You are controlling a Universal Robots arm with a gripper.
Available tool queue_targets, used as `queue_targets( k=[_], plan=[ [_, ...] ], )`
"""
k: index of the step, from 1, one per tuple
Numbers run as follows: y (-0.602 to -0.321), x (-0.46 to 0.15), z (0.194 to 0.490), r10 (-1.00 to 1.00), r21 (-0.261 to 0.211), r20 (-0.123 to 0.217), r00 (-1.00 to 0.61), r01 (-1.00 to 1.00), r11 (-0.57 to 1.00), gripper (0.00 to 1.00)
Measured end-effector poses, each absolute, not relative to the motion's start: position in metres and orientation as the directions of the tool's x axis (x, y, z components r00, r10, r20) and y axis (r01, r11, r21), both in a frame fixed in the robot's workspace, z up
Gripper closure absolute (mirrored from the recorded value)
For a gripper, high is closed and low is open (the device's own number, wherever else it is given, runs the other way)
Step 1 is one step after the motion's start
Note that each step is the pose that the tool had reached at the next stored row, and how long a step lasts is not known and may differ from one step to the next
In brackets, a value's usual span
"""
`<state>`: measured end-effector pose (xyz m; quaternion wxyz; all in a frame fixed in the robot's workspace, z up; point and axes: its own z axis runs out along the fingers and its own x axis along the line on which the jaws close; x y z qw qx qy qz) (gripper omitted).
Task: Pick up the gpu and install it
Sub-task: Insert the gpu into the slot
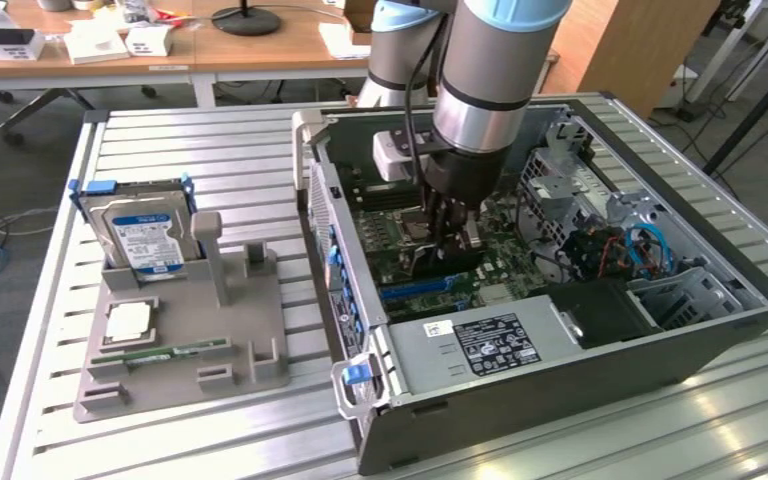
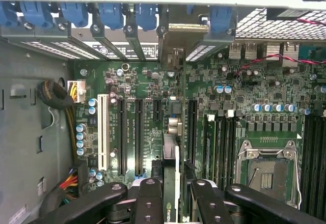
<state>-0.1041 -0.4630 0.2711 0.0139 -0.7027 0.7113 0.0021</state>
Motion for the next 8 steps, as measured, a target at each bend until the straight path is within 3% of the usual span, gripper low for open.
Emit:
queue_targets(
  k=[8],
  plan=[
    [-0.463, -0.1042, 0.2689, -1.0, -0.016, -0.022, -0.012, -1.0, 0.012, 0.74]
  ],
)
